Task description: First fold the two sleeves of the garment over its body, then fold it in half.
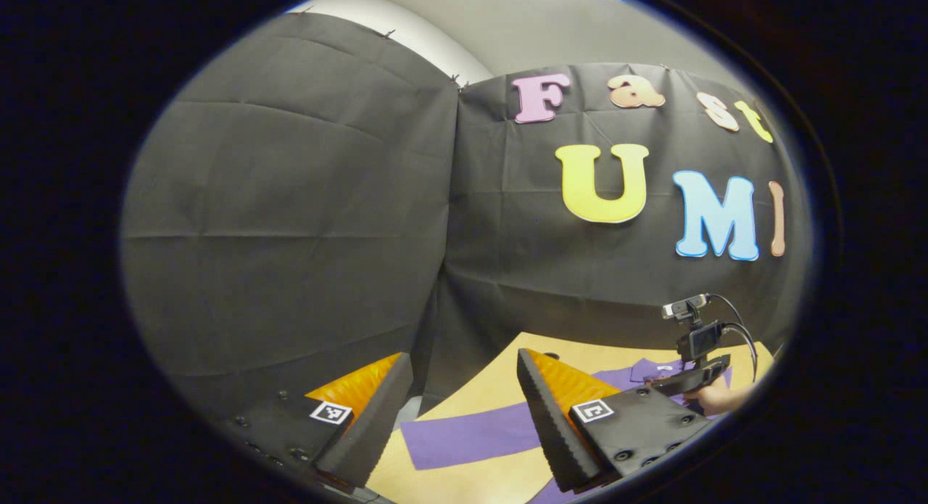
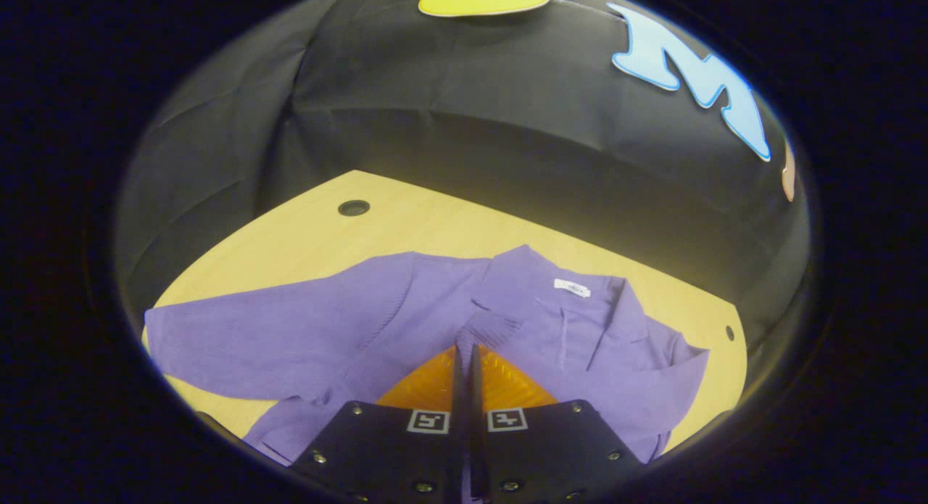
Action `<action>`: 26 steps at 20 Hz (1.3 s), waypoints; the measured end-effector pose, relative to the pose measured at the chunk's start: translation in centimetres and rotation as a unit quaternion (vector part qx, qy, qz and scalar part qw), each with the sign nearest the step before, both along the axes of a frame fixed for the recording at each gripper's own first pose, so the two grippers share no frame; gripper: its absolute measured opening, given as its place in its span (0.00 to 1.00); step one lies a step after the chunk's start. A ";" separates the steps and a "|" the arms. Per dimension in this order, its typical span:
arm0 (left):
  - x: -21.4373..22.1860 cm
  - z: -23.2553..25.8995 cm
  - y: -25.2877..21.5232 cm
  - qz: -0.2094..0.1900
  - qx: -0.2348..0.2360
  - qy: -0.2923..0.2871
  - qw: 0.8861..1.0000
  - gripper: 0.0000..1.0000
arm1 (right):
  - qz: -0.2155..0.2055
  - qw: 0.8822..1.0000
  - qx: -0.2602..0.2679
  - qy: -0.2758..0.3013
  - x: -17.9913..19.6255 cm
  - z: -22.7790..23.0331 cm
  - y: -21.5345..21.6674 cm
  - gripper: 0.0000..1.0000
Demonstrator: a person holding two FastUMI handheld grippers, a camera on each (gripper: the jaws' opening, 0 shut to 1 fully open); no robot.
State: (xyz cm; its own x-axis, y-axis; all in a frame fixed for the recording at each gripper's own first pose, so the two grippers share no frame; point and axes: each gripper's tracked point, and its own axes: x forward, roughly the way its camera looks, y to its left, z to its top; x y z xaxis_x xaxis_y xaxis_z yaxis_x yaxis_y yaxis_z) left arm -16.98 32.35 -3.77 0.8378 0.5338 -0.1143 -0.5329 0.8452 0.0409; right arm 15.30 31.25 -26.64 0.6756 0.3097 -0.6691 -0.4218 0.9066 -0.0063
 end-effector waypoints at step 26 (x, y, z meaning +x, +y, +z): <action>0.1 -7.7 3.8 0.029 -0.046 0.034 0.998 0.93 | 0.012 0.984 0.107 -0.145 -4.8 16.1 -0.2 0.95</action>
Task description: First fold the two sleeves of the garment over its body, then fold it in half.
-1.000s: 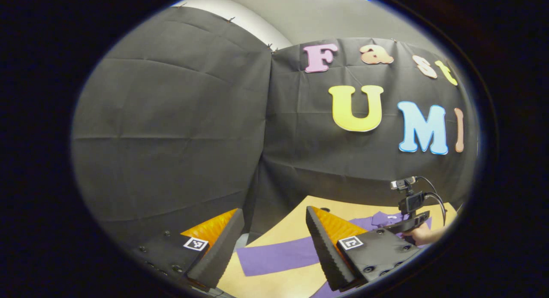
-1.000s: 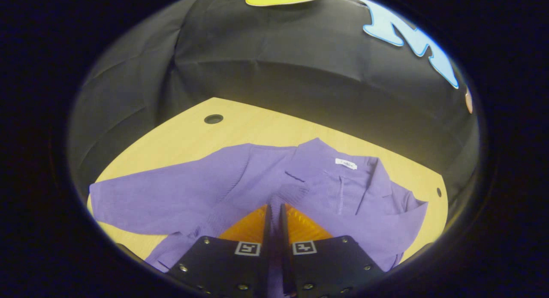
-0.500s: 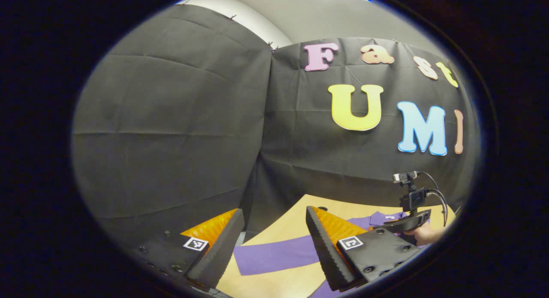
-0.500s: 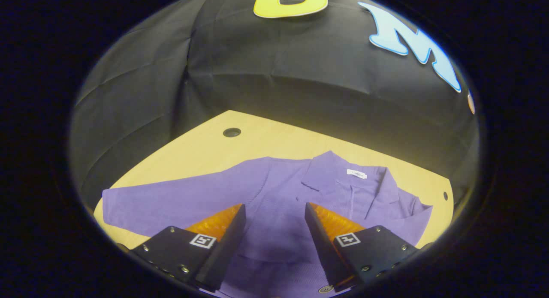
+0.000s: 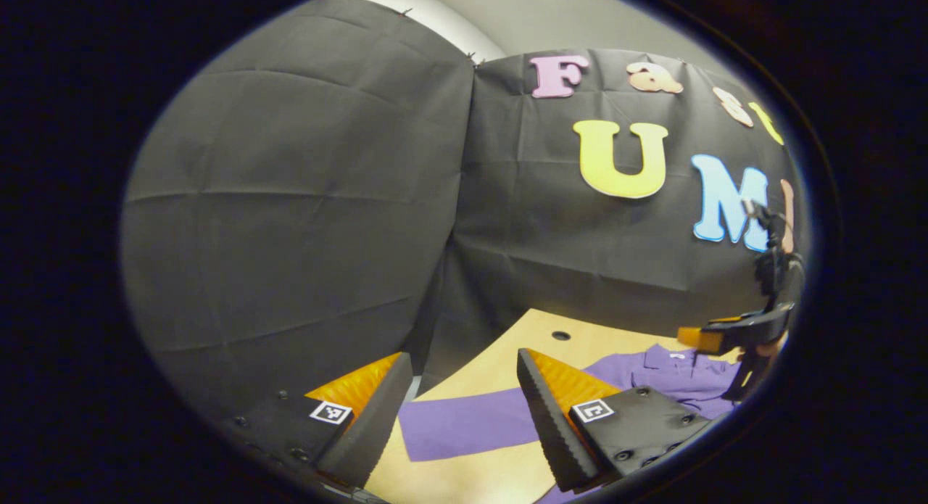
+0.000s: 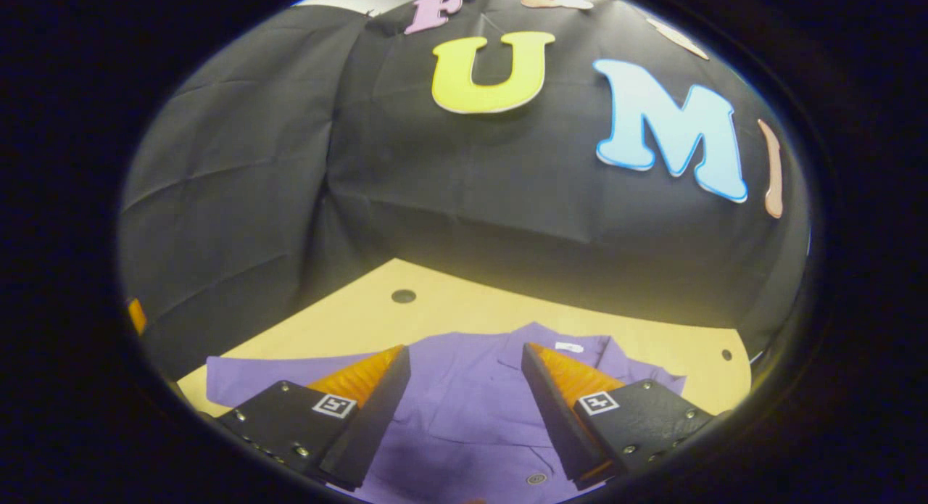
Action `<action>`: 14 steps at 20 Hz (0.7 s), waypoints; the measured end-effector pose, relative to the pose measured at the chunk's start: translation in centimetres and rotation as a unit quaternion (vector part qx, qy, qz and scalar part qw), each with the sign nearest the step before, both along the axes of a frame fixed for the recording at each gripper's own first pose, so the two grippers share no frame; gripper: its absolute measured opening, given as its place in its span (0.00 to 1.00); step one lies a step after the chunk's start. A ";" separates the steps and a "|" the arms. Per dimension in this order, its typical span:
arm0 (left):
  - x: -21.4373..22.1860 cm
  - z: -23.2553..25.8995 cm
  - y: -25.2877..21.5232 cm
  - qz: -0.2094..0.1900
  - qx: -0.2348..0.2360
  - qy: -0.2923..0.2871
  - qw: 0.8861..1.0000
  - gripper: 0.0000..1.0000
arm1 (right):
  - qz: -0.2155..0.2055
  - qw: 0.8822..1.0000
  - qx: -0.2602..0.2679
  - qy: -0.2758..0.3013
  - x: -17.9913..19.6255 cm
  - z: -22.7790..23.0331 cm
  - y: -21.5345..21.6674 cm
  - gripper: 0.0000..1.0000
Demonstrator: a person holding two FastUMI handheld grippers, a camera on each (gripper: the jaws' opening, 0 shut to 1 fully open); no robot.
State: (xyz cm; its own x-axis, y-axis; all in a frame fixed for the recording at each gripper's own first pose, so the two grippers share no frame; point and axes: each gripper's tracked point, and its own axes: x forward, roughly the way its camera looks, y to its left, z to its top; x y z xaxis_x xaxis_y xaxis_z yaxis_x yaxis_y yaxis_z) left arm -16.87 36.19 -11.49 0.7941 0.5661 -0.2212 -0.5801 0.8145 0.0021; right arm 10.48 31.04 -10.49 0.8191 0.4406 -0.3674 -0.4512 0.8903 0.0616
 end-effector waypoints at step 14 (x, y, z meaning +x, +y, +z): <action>1.0 -15.2 6.1 0.077 -0.069 0.119 0.987 0.95 | -0.068 0.994 0.012 -0.081 -6.4 9.1 -8.7 0.94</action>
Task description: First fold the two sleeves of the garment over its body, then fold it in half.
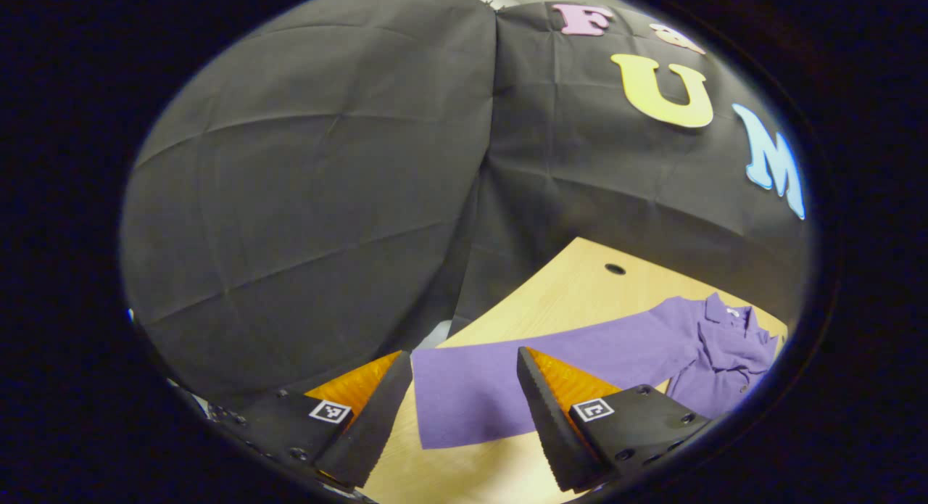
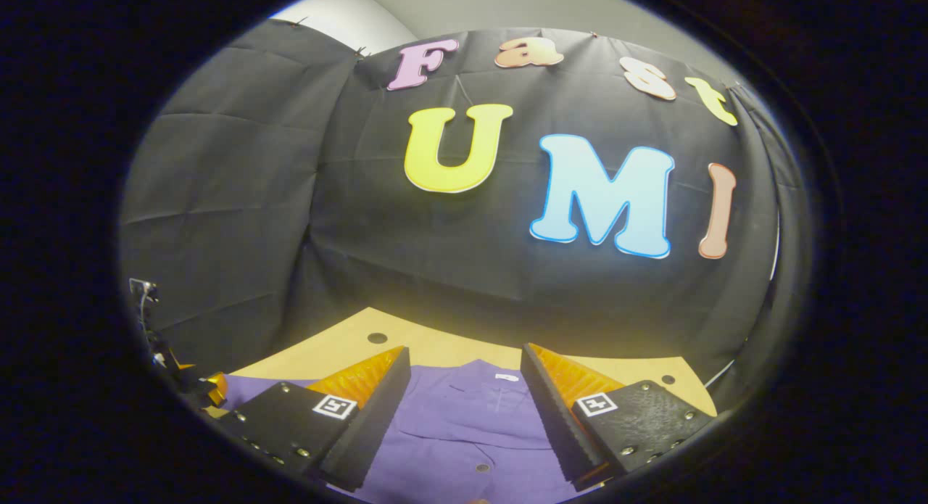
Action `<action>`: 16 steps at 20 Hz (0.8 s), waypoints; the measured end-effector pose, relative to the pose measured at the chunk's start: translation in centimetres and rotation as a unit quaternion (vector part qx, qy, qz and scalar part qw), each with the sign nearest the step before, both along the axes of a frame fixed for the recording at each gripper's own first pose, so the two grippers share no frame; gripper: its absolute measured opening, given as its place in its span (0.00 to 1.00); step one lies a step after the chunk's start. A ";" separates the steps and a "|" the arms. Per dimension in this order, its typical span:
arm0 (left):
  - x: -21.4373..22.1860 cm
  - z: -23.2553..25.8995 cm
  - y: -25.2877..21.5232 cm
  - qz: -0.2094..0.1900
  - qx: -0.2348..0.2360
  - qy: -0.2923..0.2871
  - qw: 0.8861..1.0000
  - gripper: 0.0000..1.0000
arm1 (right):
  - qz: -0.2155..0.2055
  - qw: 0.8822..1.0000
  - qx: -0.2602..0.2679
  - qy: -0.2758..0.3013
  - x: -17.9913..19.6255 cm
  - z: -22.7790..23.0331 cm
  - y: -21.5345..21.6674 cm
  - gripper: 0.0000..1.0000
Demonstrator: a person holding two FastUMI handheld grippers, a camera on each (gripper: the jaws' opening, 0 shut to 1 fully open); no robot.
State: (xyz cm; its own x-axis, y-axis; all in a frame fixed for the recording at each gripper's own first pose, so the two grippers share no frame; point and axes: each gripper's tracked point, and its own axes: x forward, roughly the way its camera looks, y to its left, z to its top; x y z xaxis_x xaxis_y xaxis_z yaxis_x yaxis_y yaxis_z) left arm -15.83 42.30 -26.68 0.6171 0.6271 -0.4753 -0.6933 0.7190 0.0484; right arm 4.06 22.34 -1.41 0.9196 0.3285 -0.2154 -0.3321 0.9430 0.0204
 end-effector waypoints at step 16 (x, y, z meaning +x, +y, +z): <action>-0.3 -6.6 0.6 -0.001 -0.009 0.085 0.996 0.91 | 0.007 1.000 0.019 0.016 -2.4 -0.3 0.1 0.94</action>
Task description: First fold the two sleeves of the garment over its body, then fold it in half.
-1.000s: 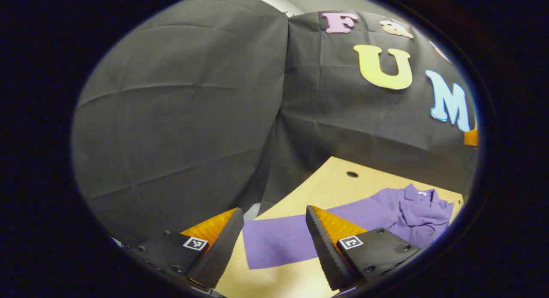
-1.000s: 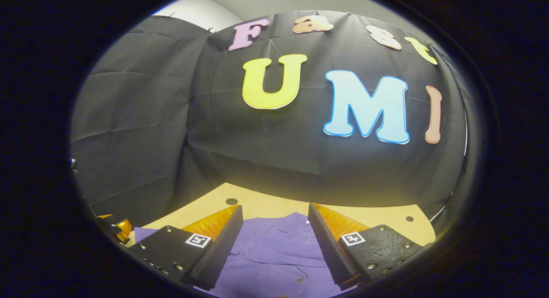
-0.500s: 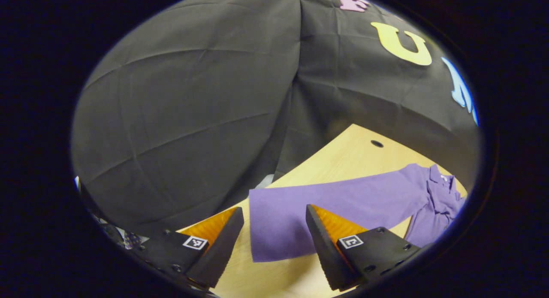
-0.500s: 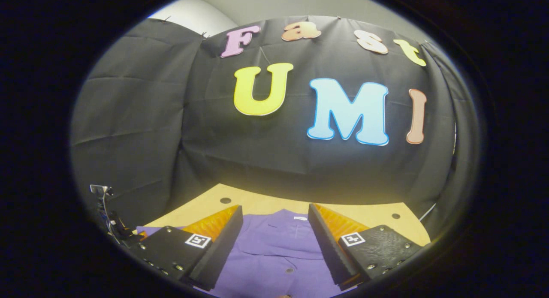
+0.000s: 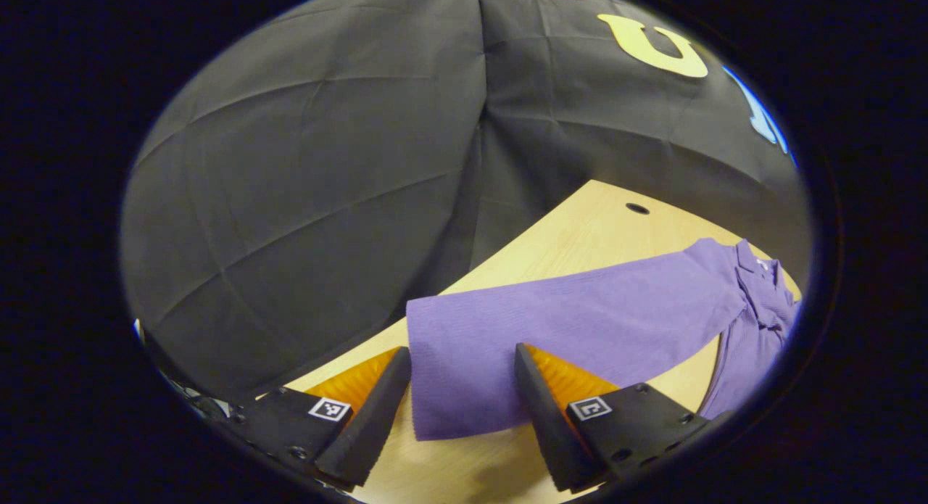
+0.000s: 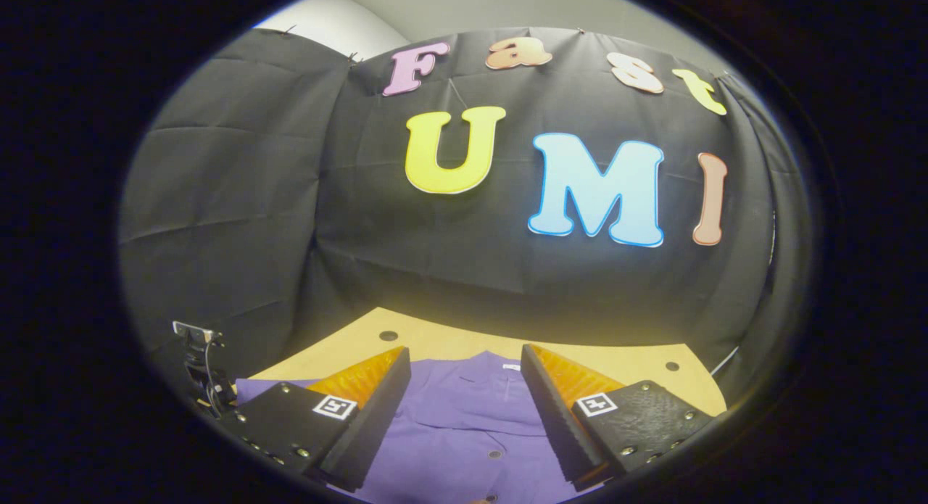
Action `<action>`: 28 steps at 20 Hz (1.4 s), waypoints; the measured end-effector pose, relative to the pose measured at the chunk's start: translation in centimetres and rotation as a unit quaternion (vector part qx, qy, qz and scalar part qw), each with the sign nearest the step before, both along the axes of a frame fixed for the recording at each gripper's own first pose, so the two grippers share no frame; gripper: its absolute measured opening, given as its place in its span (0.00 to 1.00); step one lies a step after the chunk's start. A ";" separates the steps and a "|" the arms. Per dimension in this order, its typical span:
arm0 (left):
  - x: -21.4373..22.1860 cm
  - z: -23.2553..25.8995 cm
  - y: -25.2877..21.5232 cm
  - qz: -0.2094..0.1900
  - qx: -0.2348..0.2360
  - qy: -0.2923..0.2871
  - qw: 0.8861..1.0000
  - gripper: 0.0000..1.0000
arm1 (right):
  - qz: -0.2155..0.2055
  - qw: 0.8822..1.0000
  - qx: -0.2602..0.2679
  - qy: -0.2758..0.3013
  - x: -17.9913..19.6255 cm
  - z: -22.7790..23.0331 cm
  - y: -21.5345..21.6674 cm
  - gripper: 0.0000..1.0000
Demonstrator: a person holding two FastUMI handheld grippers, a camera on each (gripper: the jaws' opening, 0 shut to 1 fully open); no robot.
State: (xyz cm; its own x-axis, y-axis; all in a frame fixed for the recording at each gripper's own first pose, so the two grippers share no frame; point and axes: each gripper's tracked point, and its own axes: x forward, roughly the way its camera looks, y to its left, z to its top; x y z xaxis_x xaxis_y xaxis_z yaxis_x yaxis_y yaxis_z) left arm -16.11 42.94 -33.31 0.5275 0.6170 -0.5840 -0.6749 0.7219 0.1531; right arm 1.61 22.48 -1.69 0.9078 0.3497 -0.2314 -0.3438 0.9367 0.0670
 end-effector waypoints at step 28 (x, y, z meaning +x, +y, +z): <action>13.3 11.2 -11.9 -0.149 0.060 -0.057 0.985 0.09 | -0.151 0.988 0.018 0.025 -1.4 -3.6 -17.2 0.94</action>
